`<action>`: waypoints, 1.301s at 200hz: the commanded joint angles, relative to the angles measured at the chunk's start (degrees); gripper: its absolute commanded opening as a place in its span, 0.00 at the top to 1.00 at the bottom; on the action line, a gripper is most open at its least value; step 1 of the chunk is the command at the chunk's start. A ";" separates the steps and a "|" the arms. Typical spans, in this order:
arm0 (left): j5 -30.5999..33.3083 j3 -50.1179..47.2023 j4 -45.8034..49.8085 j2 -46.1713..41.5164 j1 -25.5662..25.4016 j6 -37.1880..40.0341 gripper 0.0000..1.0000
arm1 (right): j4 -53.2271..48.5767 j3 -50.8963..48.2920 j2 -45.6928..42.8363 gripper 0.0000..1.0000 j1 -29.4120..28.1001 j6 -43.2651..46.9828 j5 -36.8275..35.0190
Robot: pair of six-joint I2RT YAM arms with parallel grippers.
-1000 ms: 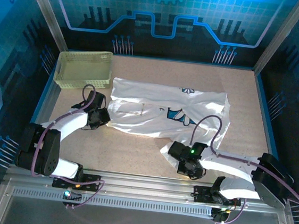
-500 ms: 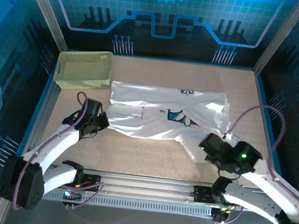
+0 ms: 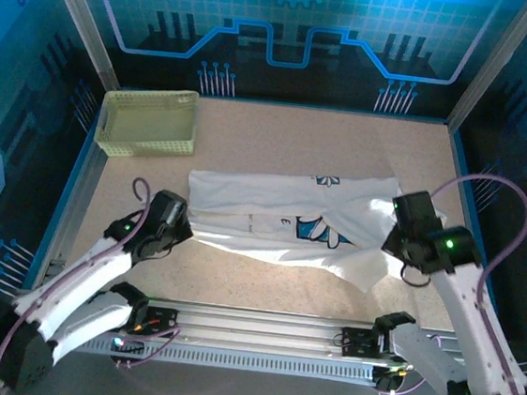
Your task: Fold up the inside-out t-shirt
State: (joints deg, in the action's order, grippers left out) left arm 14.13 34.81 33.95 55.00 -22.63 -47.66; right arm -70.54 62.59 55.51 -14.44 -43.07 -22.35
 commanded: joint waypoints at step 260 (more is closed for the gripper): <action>2.92 31.18 -8.46 47.40 14.81 9.40 1.00 | 18.79 41.46 60.25 1.00 8.92 14.64 -3.75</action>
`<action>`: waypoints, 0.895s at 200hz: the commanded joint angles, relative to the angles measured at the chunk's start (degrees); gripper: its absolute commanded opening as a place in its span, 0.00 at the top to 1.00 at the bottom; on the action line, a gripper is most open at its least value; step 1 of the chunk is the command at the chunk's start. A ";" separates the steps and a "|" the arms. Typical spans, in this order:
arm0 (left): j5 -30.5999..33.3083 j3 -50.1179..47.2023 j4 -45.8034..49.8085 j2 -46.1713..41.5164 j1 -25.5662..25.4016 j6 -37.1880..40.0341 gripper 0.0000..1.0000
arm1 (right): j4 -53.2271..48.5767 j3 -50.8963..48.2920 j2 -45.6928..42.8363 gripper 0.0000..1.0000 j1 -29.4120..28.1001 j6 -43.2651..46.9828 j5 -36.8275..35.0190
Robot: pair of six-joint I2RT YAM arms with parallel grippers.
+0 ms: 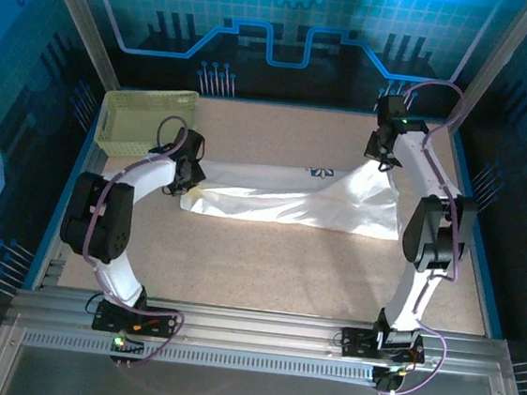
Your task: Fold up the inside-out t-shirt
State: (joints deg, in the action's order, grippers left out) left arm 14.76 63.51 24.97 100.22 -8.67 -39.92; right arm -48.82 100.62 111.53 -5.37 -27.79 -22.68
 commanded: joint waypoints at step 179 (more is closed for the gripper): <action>-5.18 -9.73 -0.44 -17.19 -6.45 4.90 0.50 | 9.42 -29.48 -16.24 0.51 -7.70 -7.02 15.60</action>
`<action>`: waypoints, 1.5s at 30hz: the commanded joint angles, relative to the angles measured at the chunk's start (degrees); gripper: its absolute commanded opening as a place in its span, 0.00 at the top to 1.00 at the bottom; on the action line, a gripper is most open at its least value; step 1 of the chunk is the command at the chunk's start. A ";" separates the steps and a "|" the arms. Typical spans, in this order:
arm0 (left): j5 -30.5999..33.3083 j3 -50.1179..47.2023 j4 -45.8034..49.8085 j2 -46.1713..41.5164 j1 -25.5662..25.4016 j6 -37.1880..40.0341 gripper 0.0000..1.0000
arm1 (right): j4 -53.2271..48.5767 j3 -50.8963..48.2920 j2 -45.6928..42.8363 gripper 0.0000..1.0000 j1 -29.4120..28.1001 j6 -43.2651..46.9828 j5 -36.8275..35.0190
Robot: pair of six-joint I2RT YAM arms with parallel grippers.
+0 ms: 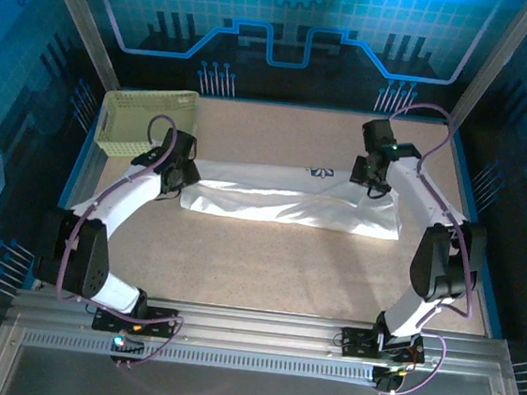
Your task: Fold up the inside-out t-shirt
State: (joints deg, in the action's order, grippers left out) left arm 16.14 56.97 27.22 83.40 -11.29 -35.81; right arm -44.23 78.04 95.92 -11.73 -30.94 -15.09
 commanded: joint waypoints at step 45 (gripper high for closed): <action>-8.99 -9.21 -3.98 4.31 -4.49 0.92 0.42 | 10.49 -19.87 -3.55 0.48 3.67 -6.16 10.49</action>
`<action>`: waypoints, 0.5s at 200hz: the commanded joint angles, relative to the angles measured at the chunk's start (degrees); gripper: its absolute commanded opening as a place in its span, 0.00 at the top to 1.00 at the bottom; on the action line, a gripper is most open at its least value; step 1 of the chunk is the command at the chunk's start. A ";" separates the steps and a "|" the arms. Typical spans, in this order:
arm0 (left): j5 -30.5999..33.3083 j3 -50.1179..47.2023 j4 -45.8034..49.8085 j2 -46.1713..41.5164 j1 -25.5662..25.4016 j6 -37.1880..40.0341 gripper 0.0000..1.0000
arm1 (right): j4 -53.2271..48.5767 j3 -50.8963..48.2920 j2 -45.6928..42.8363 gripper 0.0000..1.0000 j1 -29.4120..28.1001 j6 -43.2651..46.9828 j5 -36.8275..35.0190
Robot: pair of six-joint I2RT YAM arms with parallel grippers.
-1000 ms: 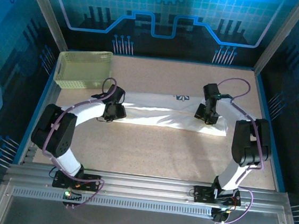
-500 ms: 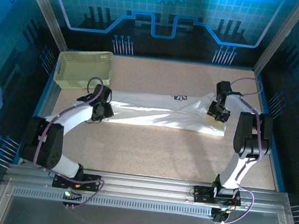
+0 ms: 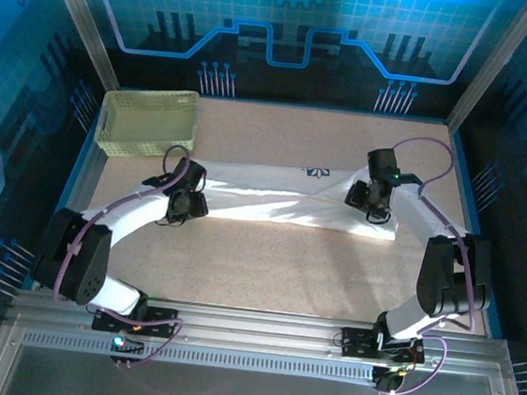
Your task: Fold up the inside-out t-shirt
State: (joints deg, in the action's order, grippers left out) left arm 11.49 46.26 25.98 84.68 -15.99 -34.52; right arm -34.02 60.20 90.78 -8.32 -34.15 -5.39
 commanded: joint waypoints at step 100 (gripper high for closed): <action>-4.28 0.32 -0.92 -0.93 9.01 -1.62 0.47 | -0.96 -4.35 -1.80 0.46 12.82 -1.60 -1.99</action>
State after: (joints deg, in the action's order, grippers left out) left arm 0.95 45.45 22.02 88.90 -7.46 -37.52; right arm -32.97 53.91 92.95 3.68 -37.30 -4.40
